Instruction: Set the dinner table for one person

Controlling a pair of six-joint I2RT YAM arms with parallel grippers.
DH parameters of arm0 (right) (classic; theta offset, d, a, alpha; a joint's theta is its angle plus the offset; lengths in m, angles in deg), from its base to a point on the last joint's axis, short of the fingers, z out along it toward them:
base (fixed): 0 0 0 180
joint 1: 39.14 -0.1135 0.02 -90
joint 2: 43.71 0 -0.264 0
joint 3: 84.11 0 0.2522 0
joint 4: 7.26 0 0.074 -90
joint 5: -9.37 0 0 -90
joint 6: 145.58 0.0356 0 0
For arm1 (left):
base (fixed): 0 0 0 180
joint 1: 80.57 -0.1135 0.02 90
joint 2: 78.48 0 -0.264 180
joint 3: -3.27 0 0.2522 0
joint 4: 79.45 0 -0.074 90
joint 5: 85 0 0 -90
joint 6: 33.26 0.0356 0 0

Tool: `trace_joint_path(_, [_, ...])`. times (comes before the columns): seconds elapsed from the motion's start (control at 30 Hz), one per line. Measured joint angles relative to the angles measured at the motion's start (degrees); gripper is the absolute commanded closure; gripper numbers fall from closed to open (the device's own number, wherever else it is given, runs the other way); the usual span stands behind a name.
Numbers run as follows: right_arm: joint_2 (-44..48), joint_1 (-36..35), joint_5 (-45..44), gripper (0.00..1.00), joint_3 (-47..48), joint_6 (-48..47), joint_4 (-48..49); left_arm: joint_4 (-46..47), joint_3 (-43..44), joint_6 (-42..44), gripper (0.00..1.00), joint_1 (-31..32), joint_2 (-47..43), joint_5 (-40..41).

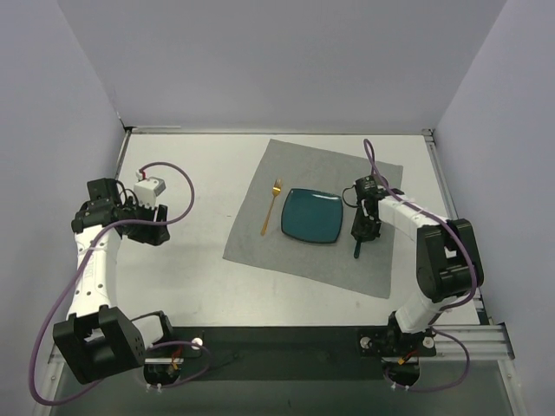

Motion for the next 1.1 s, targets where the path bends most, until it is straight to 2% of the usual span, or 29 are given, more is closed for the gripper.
trace_joint_path(0.5, [-1.62,0.00,0.22,1.00,-0.02,-2.21,0.00,0.00,-0.02,0.04,0.34,0.00,0.00,0.02])
trace_joint_path(0.63, [-1.62,0.00,0.26,0.87,-0.02,-2.14,0.00,0.02,-0.02,0.04,0.34,0.00,0.00,0.02])
trace_joint_path(0.67, [-1.62,0.00,0.24,0.77,-0.02,-2.14,0.00,0.02,-0.02,0.07,0.34,0.00,0.00,0.02])
trace_joint_path(0.77, [-1.62,0.00,0.35,0.66,-0.02,-2.08,0.00,0.02,-0.02,0.07,0.34,0.00,0.00,0.04])
trace_joint_path(0.93, [-1.29,0.00,0.50,0.59,-0.02,-1.86,-0.42,0.02,-0.02,0.11,0.34,0.00,0.00,0.07])
trace_joint_path(1.1, [2.89,-0.04,0.94,0.59,0.15,-1.81,-2.29,0.02,-0.02,0.17,0.34,0.00,0.00,0.07])
